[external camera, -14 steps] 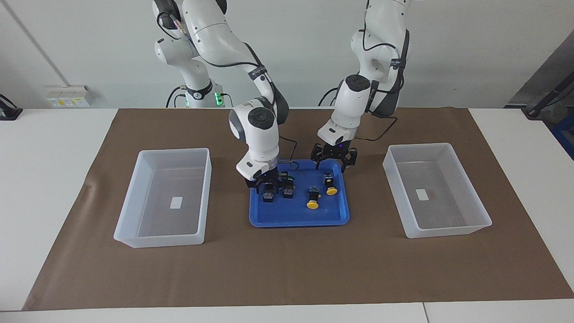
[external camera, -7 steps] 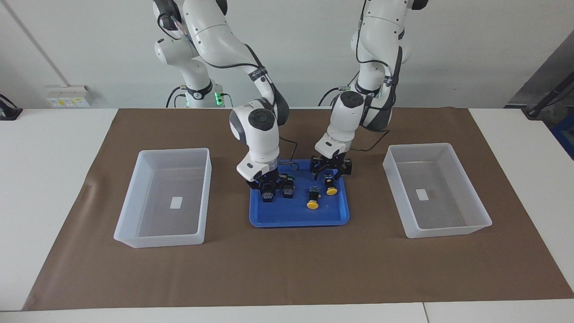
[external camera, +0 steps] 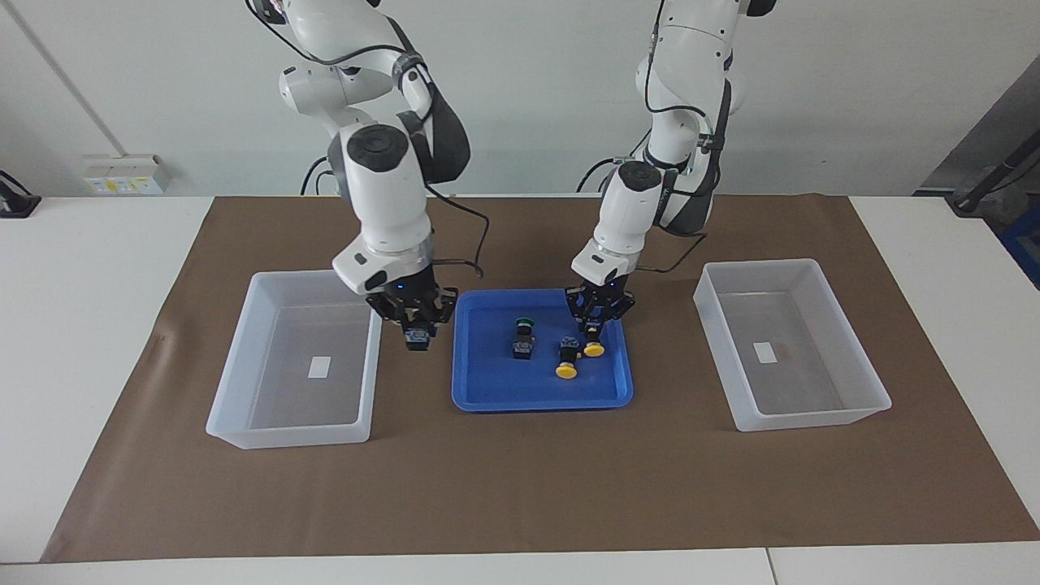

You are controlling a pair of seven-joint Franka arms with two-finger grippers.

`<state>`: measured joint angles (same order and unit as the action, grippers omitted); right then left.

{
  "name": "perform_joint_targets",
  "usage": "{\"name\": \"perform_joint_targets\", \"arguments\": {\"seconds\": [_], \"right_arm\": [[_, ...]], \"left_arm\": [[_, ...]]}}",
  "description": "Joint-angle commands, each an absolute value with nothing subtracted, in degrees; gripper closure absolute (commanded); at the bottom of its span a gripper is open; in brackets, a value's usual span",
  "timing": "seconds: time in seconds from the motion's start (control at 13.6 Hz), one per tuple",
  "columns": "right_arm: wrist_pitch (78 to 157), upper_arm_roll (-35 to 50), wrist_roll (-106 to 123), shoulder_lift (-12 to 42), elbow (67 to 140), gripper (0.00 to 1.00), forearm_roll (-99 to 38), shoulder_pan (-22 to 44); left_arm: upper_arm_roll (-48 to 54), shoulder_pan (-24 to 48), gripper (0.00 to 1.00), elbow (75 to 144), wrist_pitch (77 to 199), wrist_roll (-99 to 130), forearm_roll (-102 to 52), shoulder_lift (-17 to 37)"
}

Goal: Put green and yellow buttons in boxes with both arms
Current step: 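Carry the green button to the right box while the left gripper lifts yellow, then lower the yellow button into the left box while the right gripper releases green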

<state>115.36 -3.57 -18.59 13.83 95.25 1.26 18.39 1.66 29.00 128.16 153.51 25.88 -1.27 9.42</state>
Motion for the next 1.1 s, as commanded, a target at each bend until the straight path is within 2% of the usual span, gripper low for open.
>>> {"name": "perform_joint_targets", "arguments": {"seconds": [0.0,0.22,0.44,0.66,0.88,0.96,1.03], "right_arm": [[116.4,-2.8,-9.7,12.9,98.4,1.0,1.1,12.0],[120.5,-2.9,-0.6,11.9,104.2,1.0,1.1,6.3],[131.9,-2.9,3.6,14.5,109.7,1.0,1.1,3.5],[138.6,-2.9,3.6,17.7,110.6,1.0,1.1,2.9],[141.7,-2.9,6.1,20.6,110.7,1.0,1.1,1.6],[142.9,-2.8,6.9,21.1,111.1,0.91,1.1,0.9],[142.9,-2.8,6.9,21.1,111.1,0.49,1.1,1.0]], "left_arm": [[0.8,28.0,1.0,125.5,145.1,26.4,-1.7,3.5],[0.7,23.8,1.0,122.7,139.6,25.6,-1.6,1.2],[0.8,16.6,1.0,121.2,140.0,20.0,-1.2,1.2],[0.9,8.4,1.0,121.1,143.9,9.4,-1.2,1.8],[1.0,2.1,1.0,122.1,144.8,1.5,-1.2,2.2],[0.9,0.5,1.0,123.0,144.8,-2.2,-1.2,2.2],[0.9,-1.1,1.0,123.8,144.8,-6.5,-1.2,2.3]]}}
